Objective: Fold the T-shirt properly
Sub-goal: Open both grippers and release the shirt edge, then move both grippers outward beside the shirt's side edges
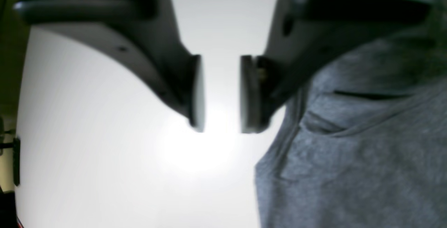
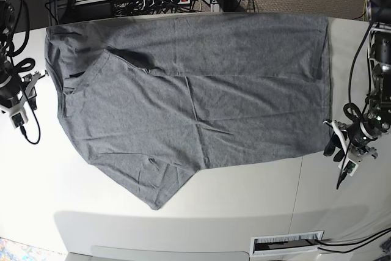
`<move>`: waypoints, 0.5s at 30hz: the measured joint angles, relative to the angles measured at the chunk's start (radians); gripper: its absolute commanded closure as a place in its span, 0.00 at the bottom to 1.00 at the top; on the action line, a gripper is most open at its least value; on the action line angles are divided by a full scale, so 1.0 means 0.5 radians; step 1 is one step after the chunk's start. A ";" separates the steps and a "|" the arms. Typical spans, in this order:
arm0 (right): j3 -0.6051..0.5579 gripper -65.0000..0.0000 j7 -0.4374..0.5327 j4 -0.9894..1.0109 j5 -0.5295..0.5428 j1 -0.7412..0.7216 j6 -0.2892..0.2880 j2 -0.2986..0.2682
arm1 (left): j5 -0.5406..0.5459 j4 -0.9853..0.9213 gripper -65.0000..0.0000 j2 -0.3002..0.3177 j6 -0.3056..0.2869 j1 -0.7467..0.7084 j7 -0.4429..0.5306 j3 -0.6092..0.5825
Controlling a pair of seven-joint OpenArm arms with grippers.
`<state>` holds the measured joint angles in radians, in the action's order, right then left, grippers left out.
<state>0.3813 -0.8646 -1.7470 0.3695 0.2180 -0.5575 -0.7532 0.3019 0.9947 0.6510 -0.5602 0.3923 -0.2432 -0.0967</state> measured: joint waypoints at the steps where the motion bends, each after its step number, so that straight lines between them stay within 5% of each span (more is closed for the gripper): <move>1: 0.000 0.66 -0.019 0.006 0.008 -0.013 0.000 0.000 | -0.002 -0.058 0.63 -0.014 -0.035 0.030 -0.004 0.000; 15: 0.000 0.66 -0.025 0.011 0.098 -0.047 0.004 -0.060 | -0.005 -0.513 0.60 -0.066 -0.034 0.292 -0.021 0.000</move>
<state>0.3813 -0.8772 -1.7416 0.4183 0.1947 -0.5556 -0.7830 0.2996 0.7380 0.6182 -0.5770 0.5385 -0.2539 -0.0967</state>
